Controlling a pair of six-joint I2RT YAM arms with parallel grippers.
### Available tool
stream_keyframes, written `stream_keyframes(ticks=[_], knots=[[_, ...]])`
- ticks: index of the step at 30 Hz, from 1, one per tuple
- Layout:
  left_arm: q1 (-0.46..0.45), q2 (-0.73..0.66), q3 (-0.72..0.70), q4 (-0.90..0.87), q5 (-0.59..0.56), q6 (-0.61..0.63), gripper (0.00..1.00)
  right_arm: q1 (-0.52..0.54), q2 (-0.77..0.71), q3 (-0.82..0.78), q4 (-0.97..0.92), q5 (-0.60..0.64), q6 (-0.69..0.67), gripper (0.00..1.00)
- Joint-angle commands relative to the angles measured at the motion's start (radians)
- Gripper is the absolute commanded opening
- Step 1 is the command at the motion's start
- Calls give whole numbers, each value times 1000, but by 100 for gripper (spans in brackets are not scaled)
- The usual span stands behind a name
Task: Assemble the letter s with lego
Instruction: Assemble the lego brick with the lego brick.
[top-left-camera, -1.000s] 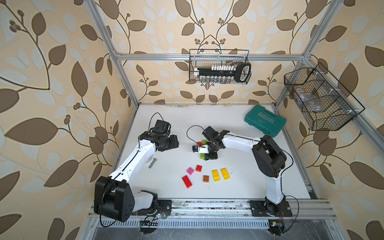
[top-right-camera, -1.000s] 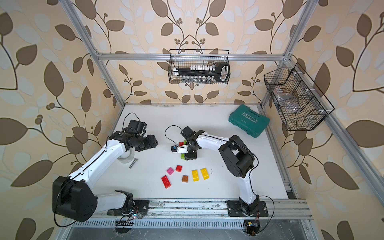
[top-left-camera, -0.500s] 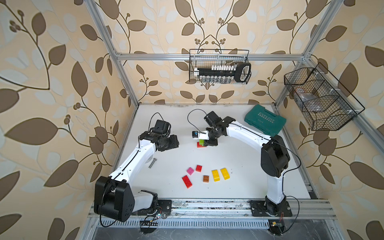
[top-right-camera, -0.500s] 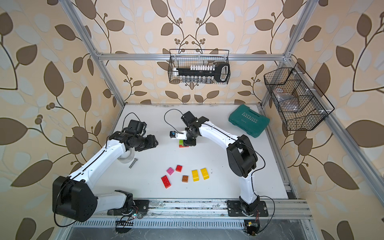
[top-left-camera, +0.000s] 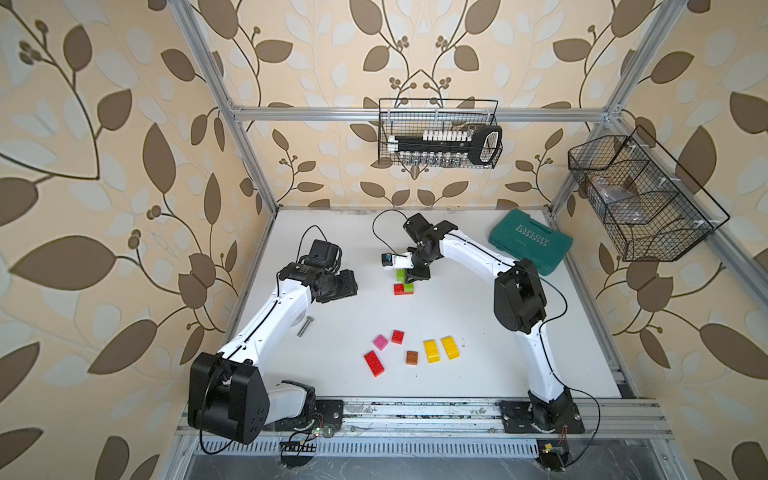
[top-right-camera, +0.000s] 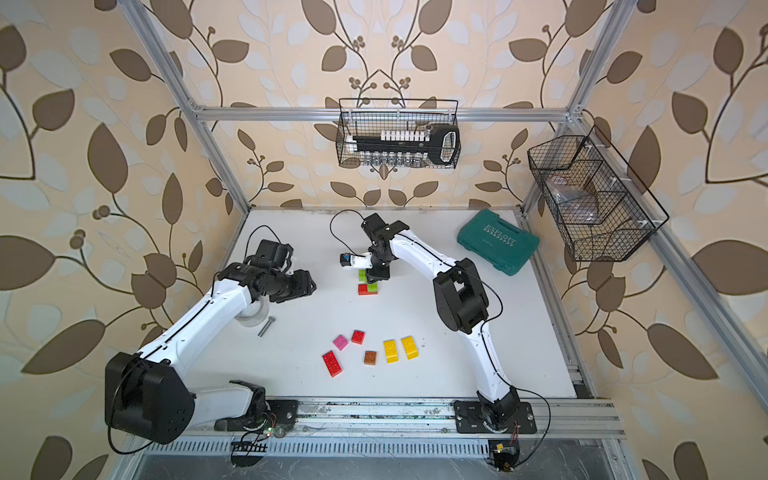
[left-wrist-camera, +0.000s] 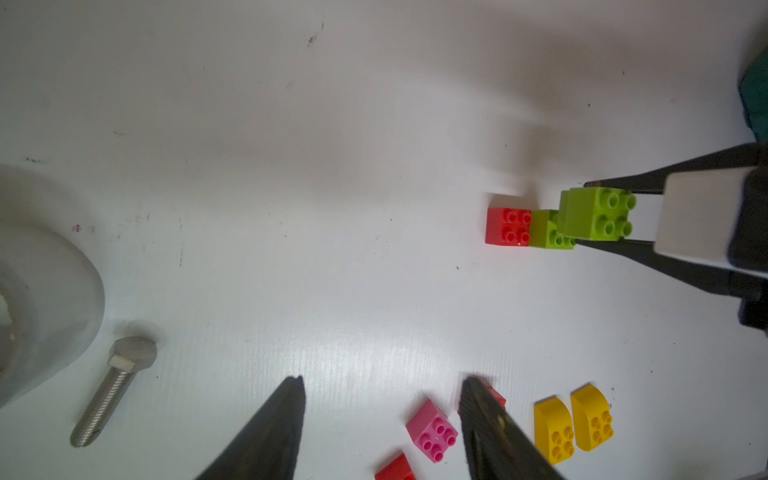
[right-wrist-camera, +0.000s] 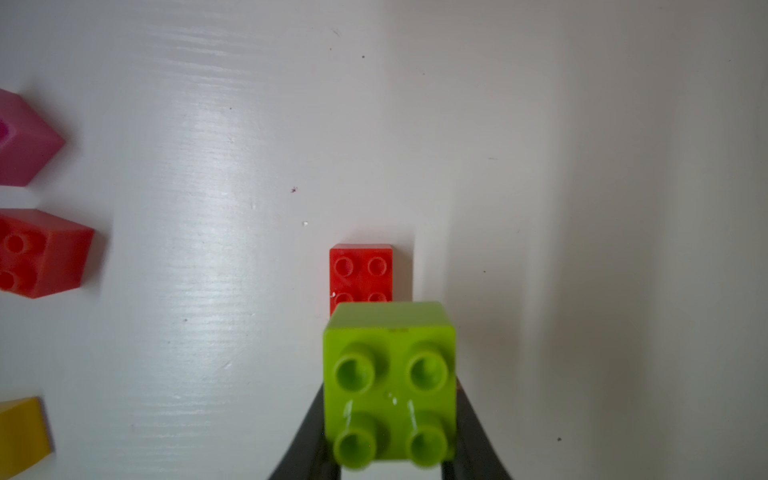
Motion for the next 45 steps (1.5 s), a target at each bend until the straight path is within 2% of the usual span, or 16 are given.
stream_keyframes(ticks=[1,32,45], knots=[[13,1,-2,-1,-18,15,62,3,1,24,-36,-50,-13,6],[13,-1,0,-1,-15,14,62,25,51,24,-20,-79,2,6],[13,2,3,-1,-17,15,62,17,11,-60,68,-44,14,6]])
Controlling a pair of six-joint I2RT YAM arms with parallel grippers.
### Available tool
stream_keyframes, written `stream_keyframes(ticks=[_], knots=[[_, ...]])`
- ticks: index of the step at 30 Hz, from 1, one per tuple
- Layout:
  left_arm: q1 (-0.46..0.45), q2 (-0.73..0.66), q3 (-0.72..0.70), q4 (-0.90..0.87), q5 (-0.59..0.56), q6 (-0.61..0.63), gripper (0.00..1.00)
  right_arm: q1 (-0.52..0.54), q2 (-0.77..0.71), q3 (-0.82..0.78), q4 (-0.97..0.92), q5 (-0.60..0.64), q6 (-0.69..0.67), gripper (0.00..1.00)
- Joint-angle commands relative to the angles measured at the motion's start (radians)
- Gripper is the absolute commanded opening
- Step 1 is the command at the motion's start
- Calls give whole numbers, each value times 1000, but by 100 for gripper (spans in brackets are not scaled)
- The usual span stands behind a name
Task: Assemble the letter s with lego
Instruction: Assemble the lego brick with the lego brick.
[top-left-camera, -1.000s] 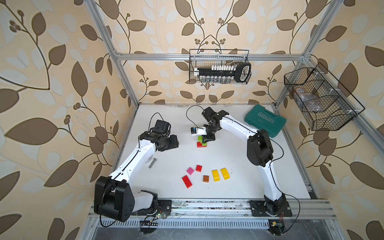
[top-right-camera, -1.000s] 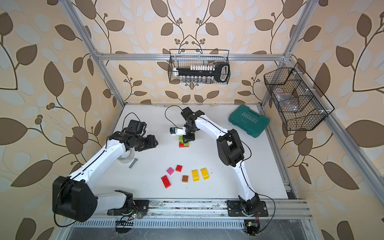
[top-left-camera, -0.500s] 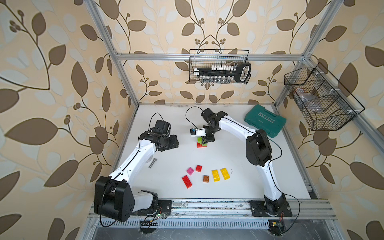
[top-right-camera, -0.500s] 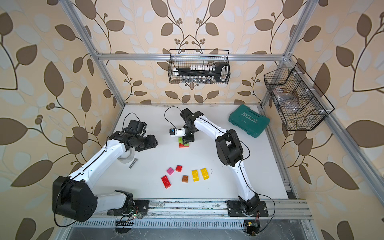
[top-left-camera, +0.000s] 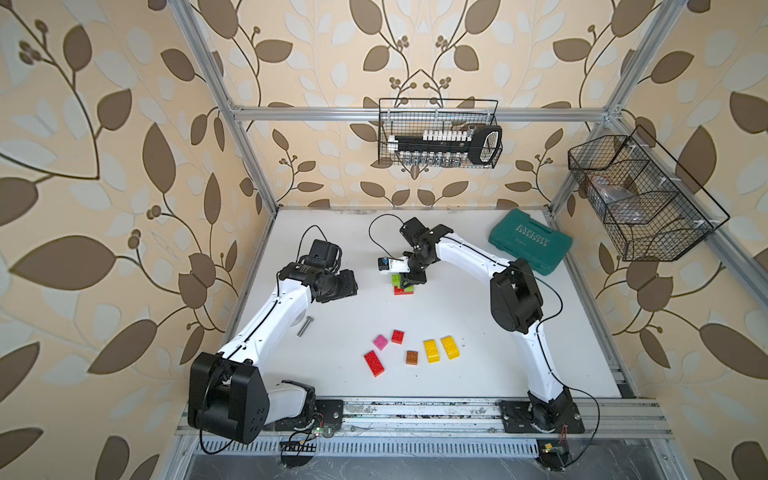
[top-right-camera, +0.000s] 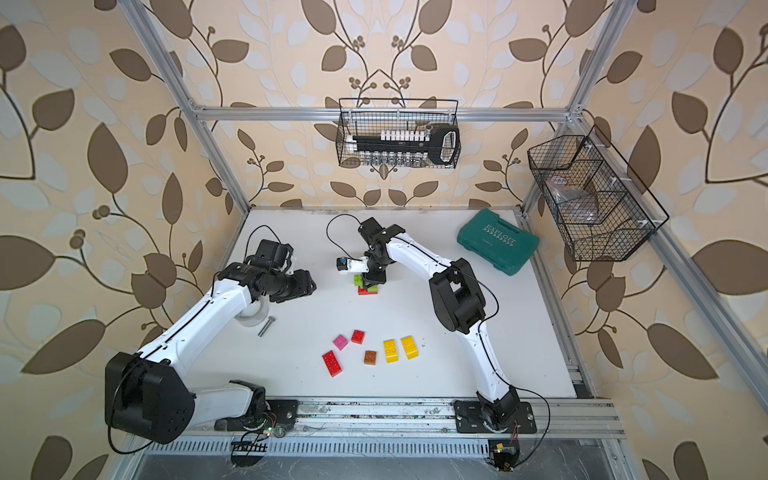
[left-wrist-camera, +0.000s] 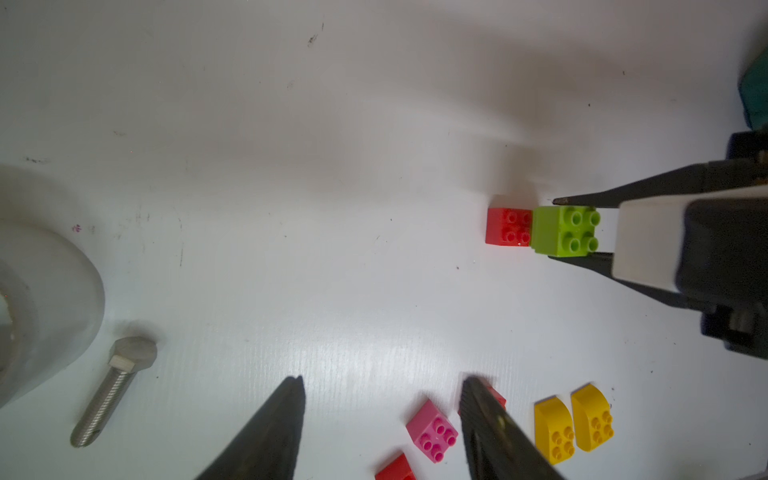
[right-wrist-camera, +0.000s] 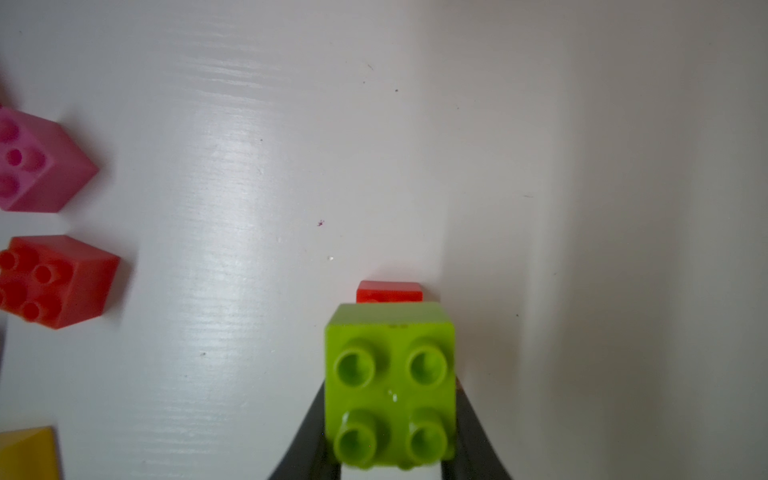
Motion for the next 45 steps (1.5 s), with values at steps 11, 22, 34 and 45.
stream_keyframes(ticks=[11,22,34,45], knots=[[13,2,4,-1,-20,15,62,-14,-48,-68,28,5,15,5],[13,2,4,-2,-21,15,62,-24,-46,-97,41,-16,24,5],[13,-1,3,-3,-21,15,62,-9,-31,-113,67,-27,42,5],[12,-3,4,-4,-22,15,62,-16,-23,-140,70,-15,41,4]])
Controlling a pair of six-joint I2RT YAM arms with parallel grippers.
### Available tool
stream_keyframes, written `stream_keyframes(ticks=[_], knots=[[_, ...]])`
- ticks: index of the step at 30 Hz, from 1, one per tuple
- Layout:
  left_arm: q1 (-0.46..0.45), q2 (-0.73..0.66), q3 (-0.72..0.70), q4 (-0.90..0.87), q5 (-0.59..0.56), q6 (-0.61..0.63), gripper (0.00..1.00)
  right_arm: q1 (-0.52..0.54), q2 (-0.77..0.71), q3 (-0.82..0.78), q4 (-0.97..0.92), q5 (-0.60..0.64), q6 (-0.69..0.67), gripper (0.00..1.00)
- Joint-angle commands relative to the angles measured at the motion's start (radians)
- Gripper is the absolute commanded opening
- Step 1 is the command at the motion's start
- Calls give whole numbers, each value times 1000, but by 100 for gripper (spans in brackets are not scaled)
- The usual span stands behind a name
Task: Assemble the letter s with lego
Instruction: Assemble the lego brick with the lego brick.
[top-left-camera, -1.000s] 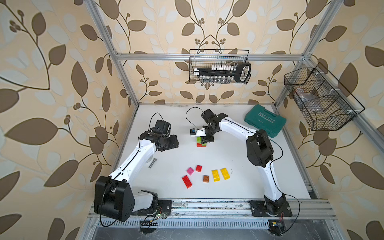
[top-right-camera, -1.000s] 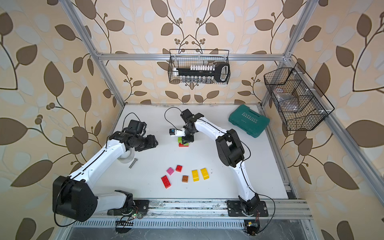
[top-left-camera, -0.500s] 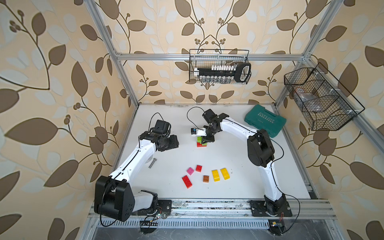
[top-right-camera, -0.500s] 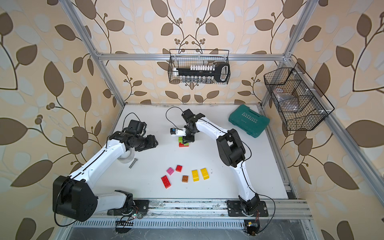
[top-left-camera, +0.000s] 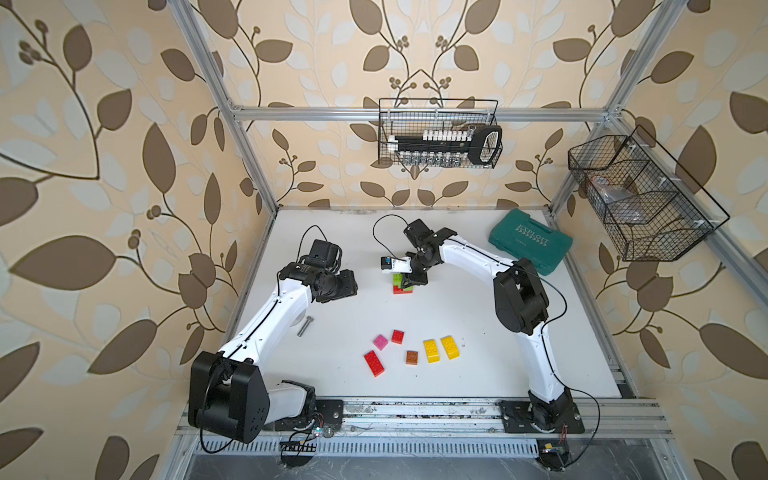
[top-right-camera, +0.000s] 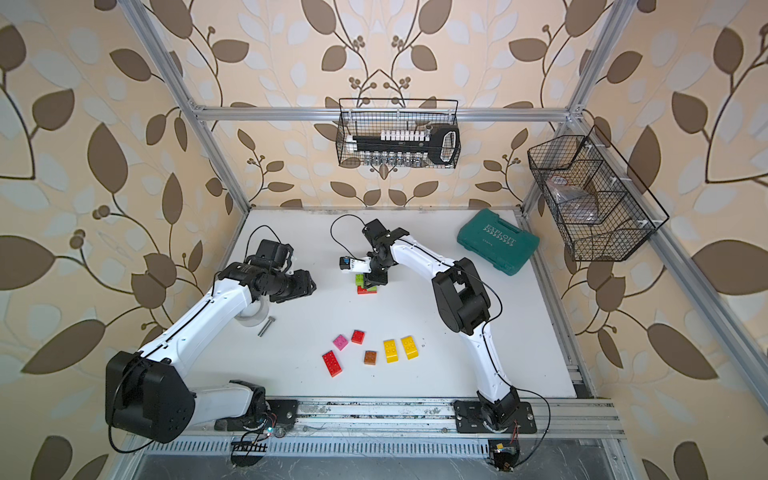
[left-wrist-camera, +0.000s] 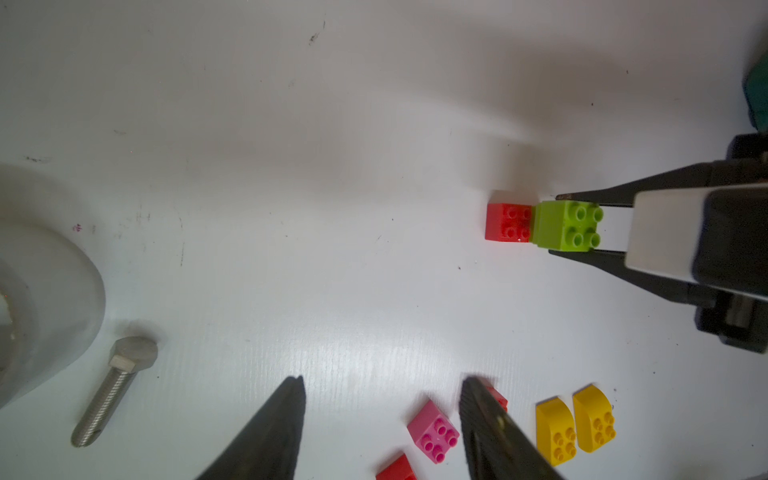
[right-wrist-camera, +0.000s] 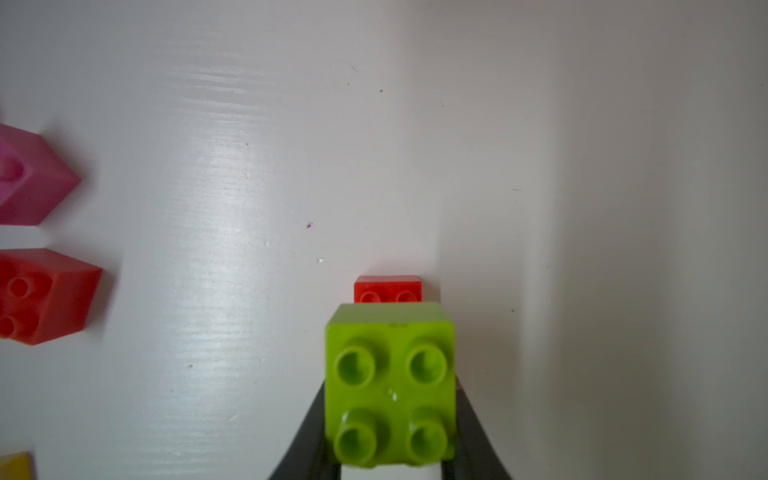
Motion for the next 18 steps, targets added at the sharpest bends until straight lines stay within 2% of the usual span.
stream_keyframes(ticks=[1,11,18], knots=[[13,-6,3,-3,-20,16,62,-3,18,-44,-27,10,7,4],[13,-8,3,-4,-23,16,62,-11,1,-92,-13,16,0,4],[13,-8,4,-4,-26,14,62,-11,-21,-9,-55,8,32,21]])
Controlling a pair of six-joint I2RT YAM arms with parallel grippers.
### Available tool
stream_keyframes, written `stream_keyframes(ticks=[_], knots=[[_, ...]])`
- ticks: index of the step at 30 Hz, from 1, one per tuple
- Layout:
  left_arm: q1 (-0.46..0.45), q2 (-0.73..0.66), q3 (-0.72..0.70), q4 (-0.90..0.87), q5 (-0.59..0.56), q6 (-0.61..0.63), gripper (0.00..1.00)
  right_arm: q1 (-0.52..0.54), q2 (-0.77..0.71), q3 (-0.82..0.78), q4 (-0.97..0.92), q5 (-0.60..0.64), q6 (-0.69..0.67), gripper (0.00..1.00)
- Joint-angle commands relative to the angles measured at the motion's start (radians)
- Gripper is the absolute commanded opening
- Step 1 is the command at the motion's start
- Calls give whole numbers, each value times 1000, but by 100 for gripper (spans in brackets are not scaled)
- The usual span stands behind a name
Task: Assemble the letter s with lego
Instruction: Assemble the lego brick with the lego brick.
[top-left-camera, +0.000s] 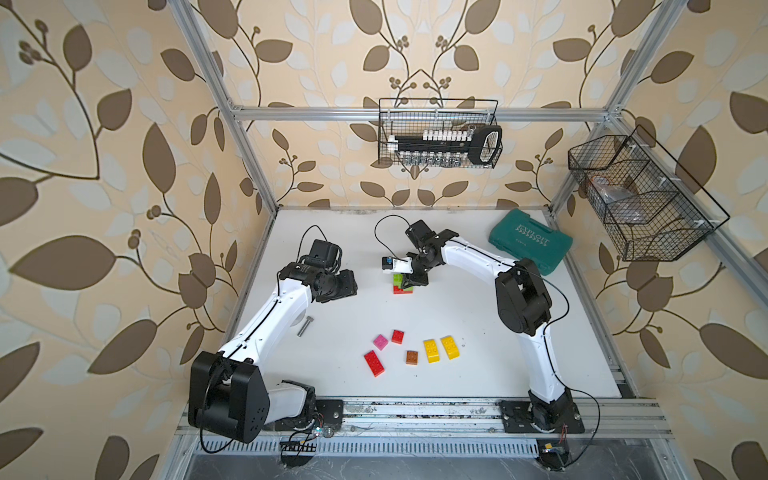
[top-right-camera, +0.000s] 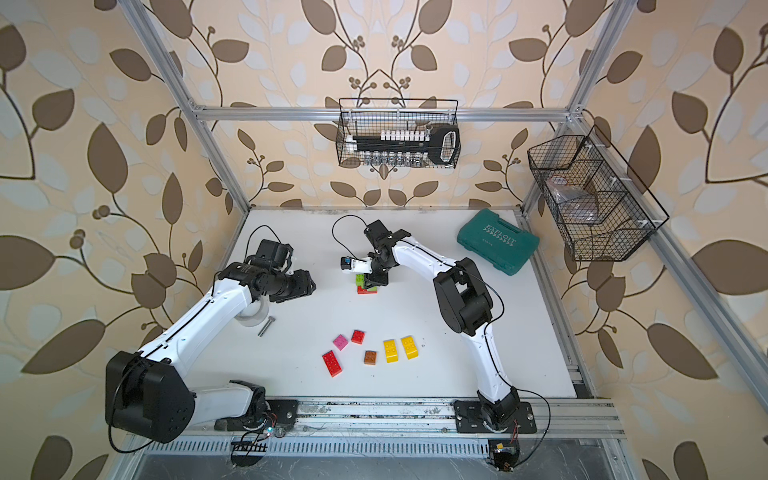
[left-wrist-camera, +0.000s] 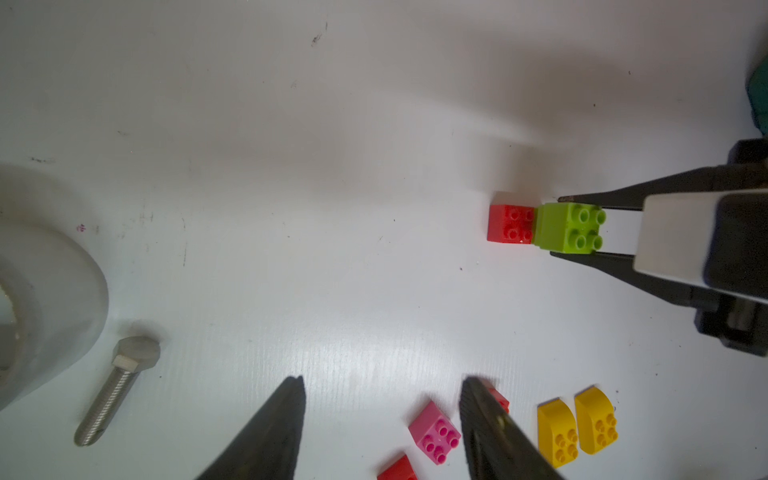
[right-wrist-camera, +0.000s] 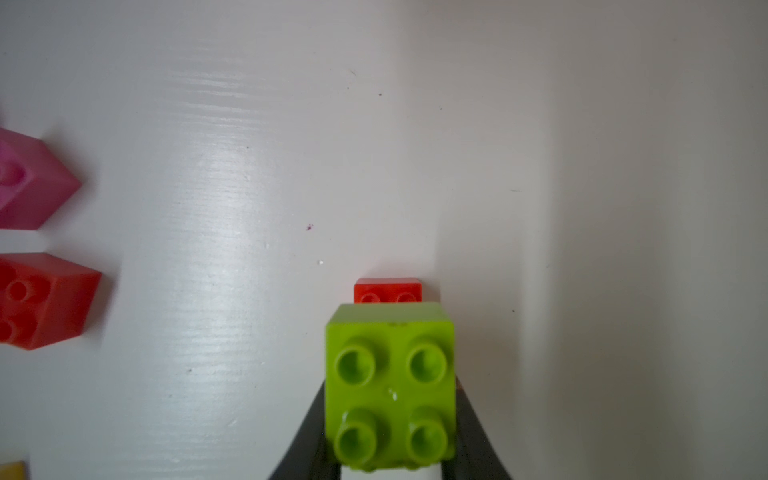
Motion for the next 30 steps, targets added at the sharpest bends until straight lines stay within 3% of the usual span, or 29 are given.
stream_keyframes(ticks=[1,10,16,21,25,30], knots=[[13,-9,3,-4,-20,15,62,-4,-2,34,-86,17,28,25],[13,-16,0,-4,-26,15,63,-3,-52,-34,-20,3,71,54],[13,-18,1,-3,-28,15,63,-18,-146,-55,46,41,163,64],[13,-32,-3,1,-26,9,64,-32,-386,-226,179,201,398,61],[13,-47,-10,8,-8,4,64,-7,-645,-475,299,356,687,57],[13,-66,-19,17,12,0,63,199,-896,-785,353,619,979,56]])
